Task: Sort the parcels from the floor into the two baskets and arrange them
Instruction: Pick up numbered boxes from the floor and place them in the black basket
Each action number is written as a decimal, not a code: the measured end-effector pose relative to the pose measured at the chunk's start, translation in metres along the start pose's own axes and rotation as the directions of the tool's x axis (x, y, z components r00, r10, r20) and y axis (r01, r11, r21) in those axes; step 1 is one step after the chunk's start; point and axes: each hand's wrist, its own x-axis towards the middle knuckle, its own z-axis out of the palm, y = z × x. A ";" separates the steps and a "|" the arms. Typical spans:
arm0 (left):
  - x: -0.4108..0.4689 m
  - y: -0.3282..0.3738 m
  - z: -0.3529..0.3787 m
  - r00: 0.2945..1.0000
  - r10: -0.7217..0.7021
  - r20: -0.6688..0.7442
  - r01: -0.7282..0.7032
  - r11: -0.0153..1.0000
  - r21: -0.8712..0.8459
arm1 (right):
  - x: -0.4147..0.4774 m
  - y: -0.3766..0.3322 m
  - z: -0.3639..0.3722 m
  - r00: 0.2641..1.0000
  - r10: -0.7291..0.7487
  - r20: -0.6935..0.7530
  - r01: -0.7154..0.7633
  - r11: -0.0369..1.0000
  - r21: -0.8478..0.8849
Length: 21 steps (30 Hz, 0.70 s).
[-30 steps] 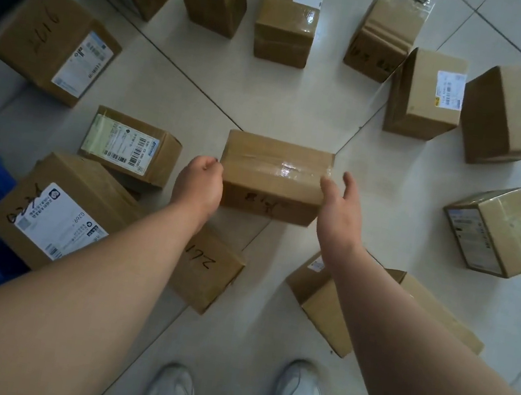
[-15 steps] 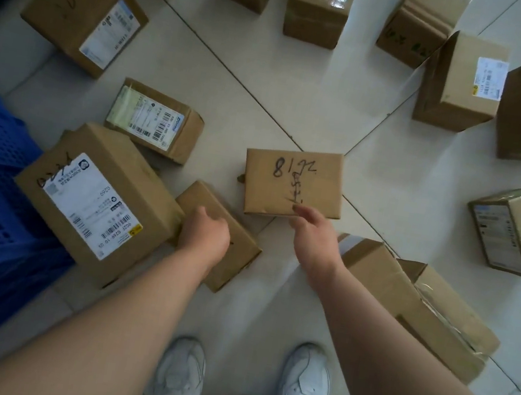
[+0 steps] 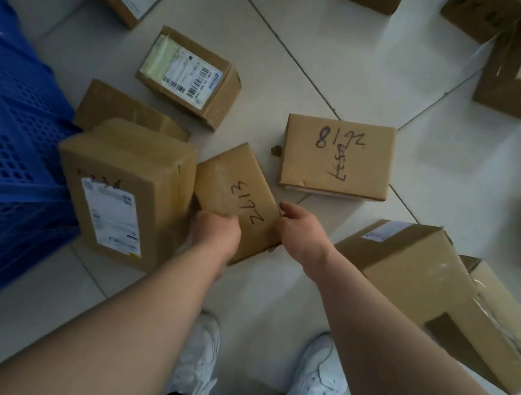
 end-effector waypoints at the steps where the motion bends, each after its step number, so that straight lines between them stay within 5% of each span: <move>1: 0.000 0.002 -0.001 1.000 0.005 -0.011 -0.005 1.000 0.017 | -0.002 0.000 0.001 1.000 0.000 -0.001 0.000 1.000 0.017; 6: -0.029 0.016 -0.014 0.995 0.041 -0.096 -0.036 0.998 0.048 | -0.027 -0.008 -0.005 0.997 -0.035 -0.067 0.045 0.986 0.161; 12: -0.078 0.042 -0.036 0.944 0.294 -0.146 -0.293 0.956 0.029 | -0.054 -0.042 -0.028 0.964 -0.056 -0.260 0.144 0.932 0.334; 21: -0.074 0.104 -0.008 0.860 0.483 0.165 -0.485 0.874 -0.032 | -0.047 -0.062 -0.090 0.892 0.001 -0.453 0.166 0.930 0.329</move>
